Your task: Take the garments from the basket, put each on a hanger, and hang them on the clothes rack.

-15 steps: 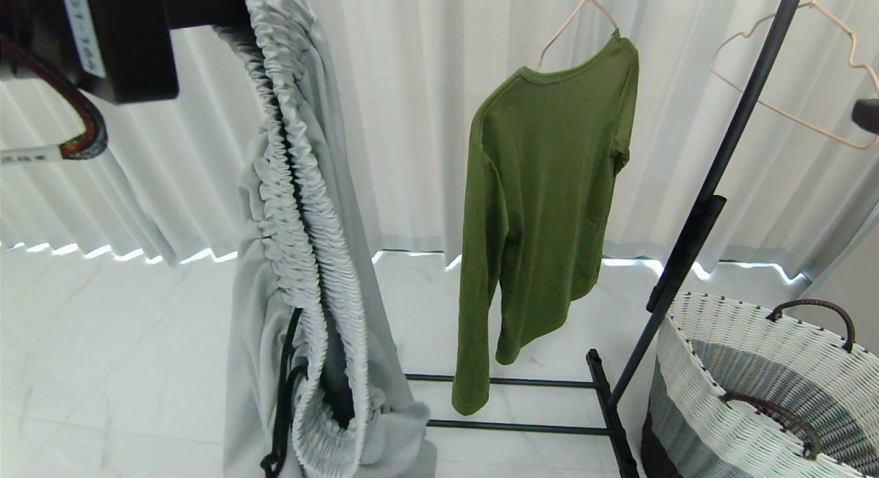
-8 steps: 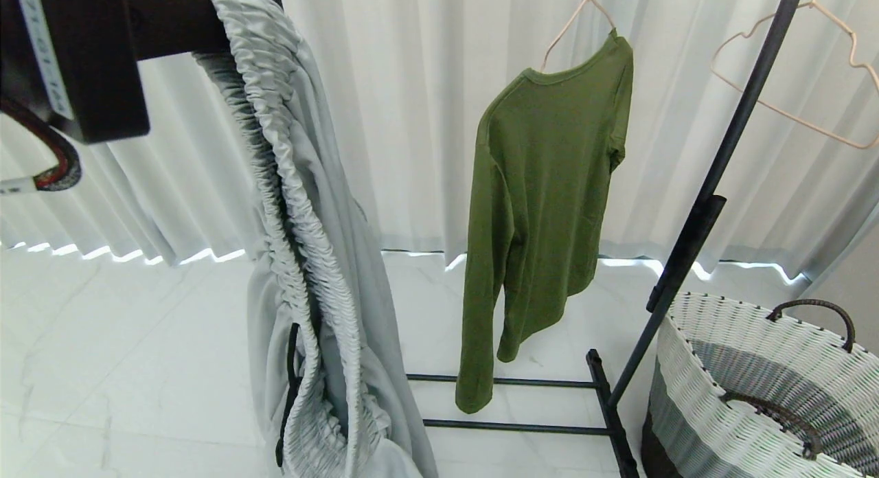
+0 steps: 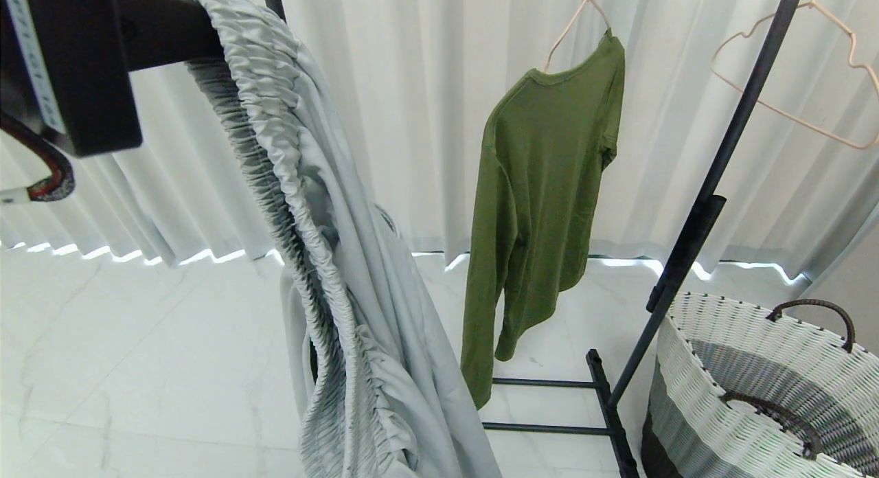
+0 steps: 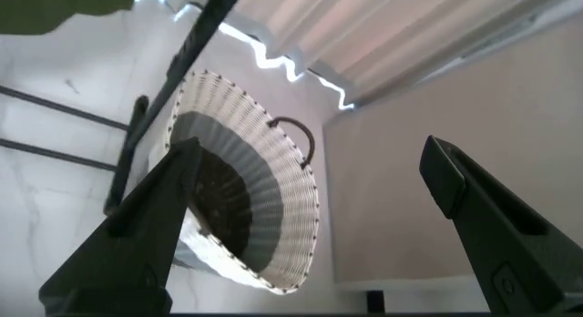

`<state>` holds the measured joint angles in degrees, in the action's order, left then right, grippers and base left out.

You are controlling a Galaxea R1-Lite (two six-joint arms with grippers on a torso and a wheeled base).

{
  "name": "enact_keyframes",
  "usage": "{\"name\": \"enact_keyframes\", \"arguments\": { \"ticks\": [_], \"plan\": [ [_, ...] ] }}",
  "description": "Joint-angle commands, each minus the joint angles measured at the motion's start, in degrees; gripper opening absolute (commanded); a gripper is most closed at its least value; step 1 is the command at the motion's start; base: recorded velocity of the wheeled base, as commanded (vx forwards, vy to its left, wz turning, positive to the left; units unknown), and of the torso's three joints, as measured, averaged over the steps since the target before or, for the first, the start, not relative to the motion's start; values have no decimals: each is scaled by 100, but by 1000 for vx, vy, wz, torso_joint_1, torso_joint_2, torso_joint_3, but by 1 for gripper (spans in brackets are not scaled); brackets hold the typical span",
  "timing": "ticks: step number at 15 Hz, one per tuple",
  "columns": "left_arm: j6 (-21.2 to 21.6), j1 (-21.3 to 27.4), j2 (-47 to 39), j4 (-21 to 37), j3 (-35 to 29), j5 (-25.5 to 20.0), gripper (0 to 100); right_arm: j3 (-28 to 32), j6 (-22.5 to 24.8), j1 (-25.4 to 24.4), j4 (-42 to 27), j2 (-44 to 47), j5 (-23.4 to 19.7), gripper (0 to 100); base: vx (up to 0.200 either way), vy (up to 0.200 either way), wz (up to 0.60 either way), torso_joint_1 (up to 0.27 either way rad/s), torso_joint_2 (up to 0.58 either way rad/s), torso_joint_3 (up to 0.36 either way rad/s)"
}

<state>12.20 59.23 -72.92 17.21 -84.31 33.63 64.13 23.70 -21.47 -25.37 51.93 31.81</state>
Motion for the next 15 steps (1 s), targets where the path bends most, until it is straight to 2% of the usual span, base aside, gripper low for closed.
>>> {"name": "enact_keyframes", "arguments": {
  "ticks": [1, 4, 7, 15],
  "plan": [
    [1, 9, -3, 1, 20, 3, 0, -367, -287, 29, 304, -166, -25, 100, 0, 0, 0, 0, 0, 0],
    [1, 0, 6, 1, 37, 3, 0, -657, -691, 29, 498, -289, -25, 100, 0, 0, 0, 0, 0, 0],
    [1, 0, 6, 1, 46, 3, 0, -753, -726, 29, 498, -386, -25, 100, 0, 0, 0, 25, -64, -45],
    [107, 0, 59, -7, 125, 3, 0, -824, -779, 37, 542, -403, -113, 100, 0, 0, 0, 161, -427, -261]
  ]
}}
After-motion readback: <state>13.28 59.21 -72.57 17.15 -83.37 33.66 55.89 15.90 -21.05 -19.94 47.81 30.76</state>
